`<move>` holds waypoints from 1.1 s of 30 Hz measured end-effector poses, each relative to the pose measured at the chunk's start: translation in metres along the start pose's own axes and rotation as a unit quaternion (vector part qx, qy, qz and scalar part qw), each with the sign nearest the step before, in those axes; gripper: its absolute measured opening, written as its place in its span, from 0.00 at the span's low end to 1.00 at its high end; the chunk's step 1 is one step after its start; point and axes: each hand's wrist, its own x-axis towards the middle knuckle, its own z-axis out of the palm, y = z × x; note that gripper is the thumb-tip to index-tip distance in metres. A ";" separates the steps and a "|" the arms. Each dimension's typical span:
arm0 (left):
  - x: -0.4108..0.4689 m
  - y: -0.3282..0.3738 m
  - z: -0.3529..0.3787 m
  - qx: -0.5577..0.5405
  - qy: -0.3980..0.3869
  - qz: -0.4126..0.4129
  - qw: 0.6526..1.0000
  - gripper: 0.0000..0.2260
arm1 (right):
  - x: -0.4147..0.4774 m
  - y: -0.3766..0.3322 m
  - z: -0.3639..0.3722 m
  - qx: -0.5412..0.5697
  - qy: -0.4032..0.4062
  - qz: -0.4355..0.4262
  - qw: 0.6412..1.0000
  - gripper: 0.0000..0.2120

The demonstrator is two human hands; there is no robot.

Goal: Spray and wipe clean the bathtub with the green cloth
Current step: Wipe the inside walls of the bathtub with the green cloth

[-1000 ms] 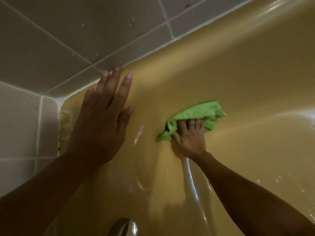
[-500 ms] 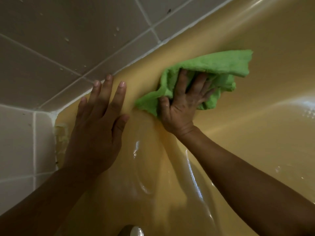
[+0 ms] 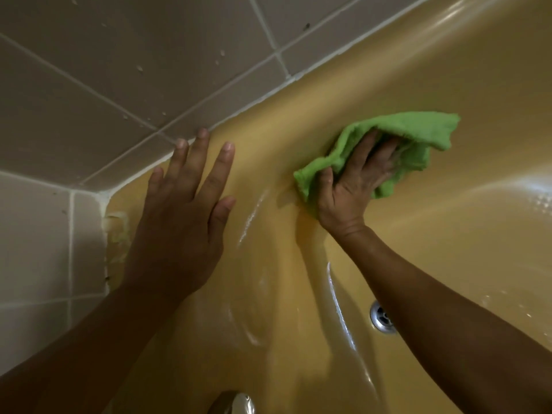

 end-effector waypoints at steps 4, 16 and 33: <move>0.001 -0.001 0.001 -0.003 0.013 0.017 1.000 0.27 | 0.016 -0.047 -0.001 0.010 0.047 -0.029 0.998 0.36; 0.012 0.004 0.002 0.012 0.037 0.084 0.996 0.29 | 0.067 0.003 -0.048 0.089 0.100 0.245 0.960 0.51; 0.021 0.002 0.003 0.028 0.031 0.110 0.993 0.30 | 0.079 -0.005 -0.046 0.157 0.102 0.258 0.948 0.56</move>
